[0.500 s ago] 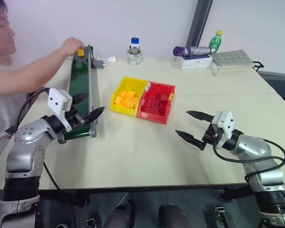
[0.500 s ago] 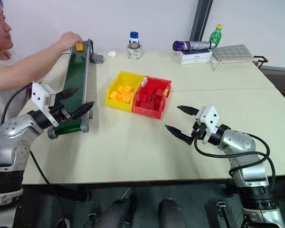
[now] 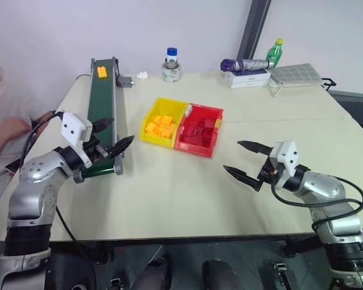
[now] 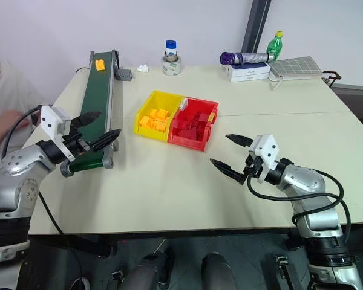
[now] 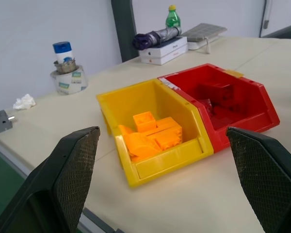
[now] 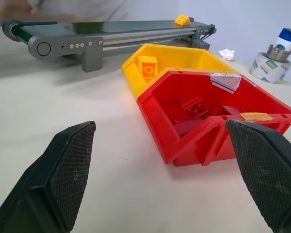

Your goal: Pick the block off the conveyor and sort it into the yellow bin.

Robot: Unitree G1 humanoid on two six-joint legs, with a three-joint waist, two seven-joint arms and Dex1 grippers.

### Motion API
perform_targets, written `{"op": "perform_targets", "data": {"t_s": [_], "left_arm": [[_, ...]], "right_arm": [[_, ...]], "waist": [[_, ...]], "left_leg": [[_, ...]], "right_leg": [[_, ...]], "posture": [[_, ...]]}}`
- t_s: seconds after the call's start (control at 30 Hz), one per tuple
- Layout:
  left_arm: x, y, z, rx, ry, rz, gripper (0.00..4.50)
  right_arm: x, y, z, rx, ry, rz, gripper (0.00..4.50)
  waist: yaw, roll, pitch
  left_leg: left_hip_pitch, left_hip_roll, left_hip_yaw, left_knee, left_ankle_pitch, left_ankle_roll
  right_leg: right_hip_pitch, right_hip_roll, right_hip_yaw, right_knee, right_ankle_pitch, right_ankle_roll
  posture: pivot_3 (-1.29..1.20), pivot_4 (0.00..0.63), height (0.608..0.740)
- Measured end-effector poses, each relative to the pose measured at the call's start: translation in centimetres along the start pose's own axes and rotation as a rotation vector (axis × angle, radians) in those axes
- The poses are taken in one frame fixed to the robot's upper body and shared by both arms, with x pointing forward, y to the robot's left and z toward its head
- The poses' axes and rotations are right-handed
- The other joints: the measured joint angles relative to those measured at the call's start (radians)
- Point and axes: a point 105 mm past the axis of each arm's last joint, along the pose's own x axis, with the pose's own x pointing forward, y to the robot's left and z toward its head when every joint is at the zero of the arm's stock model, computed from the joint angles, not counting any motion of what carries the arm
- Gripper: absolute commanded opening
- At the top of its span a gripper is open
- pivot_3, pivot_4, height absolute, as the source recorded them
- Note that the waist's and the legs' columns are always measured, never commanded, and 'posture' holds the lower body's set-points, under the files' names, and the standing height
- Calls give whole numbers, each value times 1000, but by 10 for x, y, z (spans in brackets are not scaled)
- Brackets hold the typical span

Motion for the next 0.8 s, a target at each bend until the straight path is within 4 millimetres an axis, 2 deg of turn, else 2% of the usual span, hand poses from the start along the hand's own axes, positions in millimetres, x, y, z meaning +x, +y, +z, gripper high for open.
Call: {"op": "perform_targets", "data": {"t_s": [0.2,0.33,0.43,0.7,0.8], "left_arm": [[-5,-1,2,-5,-13,40,4387],[-17,6,4,-5,-56,199,4387],[-34,12,3,24,-72,376,4387],[-71,4,-24,50,5,715,4387],[-77,2,-23,36,-4,790,4387]], "right_arm": [[0,0,0,-1,0,0,4500],[0,0,0,-2,-1,1,4500],[0,0,1,-4,-2,2,4500],[1,0,1,-5,-4,11,4500],[2,-1,3,-10,-7,15,4500]], "waist": [[0,0,0],[0,0,0],[0,0,0],[5,0,0],[6,0,0]], "left_leg": [[0,0,0,0,0,0],[0,0,0,0,0,0],[0,0,1,0,0,0],[0,0,1,0,0,0],[0,0,1,0,0,0]], "right_leg": [[0,0,0,0,0,0],[0,0,0,0,0,0],[0,0,0,-1,0,0],[2,0,0,-3,0,0],[2,0,0,-3,0,0]], "posture": [[0,150,740],[0,150,740],[0,150,740],[0,150,740],[0,150,740]]}}
